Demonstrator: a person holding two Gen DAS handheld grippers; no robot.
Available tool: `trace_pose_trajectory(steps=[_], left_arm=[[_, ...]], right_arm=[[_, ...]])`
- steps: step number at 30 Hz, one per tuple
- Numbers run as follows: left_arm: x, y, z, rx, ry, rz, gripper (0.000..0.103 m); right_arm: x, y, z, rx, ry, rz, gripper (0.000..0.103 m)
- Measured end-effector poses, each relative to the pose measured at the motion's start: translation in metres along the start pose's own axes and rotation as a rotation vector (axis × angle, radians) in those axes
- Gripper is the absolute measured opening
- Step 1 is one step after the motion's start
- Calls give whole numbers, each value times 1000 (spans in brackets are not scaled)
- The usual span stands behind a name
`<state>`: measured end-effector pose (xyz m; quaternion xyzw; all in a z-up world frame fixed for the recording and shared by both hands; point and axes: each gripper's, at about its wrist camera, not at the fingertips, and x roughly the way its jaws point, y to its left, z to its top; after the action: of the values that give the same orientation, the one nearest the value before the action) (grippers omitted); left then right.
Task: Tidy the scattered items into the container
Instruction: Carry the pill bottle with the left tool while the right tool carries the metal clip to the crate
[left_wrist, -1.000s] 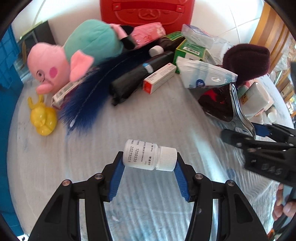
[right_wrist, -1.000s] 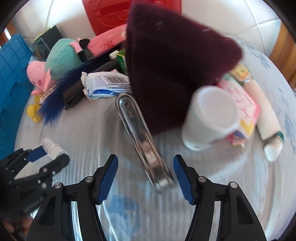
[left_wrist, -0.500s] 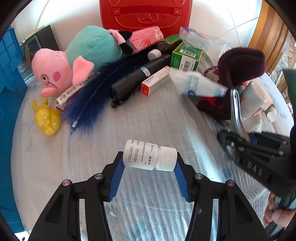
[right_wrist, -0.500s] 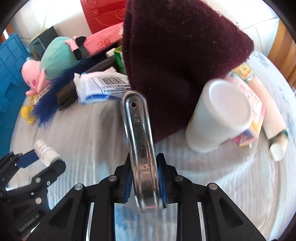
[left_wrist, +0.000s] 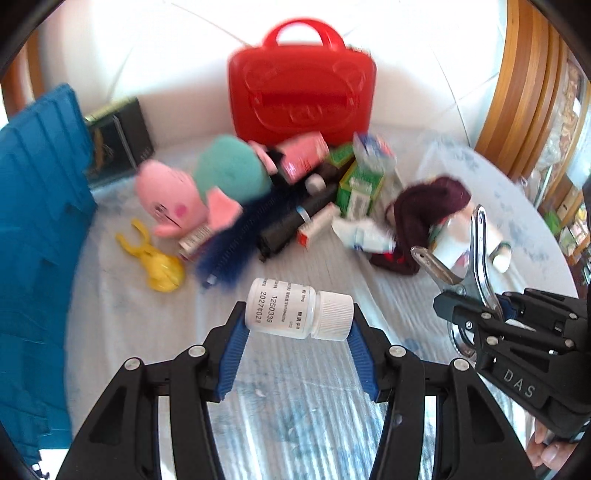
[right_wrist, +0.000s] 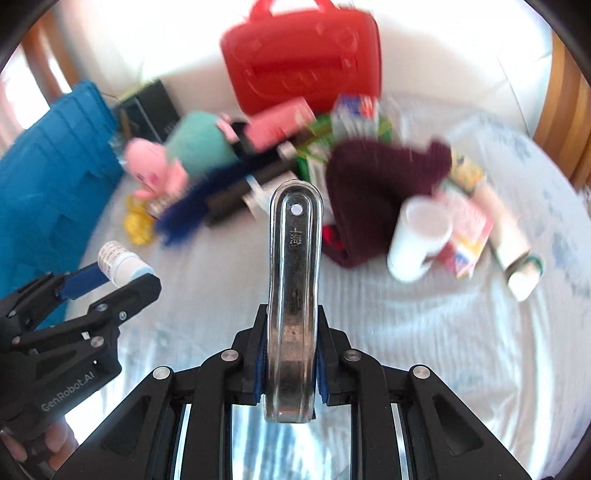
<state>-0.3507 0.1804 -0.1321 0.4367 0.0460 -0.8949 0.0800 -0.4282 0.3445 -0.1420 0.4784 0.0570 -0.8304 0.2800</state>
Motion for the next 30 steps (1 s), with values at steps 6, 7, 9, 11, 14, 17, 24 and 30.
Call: trace_pose_trajectory(steps=[6, 7, 9, 11, 14, 17, 24, 30], left_arm=[[-68, 27, 9, -34, -100, 72, 52], [-79, 32, 10, -43, -115, 89, 52], [-99, 44, 10, -61, -145, 113, 52], [-117, 56, 9, -79, -169, 134, 52], [-143, 78, 7, -104, -203, 172, 52], [-167, 102, 4, -129, -244, 199, 52], [-224, 173, -5, -144, -332, 242, 52], [-275, 276, -16, -132, -344, 292, 52]], right_arm=[[-38, 54, 36, -87, -97, 57, 21], [-41, 64, 41, -101, -111, 68, 21], [-53, 84, 48, -137, -140, 87, 21], [-65, 102, 55, -170, -162, 108, 21], [-82, 132, 62, -227, -194, 125, 21], [-97, 163, 66, -268, -219, 145, 21], [-121, 244, 70, -361, -292, 158, 21], [-141, 342, 69, -407, -348, 191, 21]])
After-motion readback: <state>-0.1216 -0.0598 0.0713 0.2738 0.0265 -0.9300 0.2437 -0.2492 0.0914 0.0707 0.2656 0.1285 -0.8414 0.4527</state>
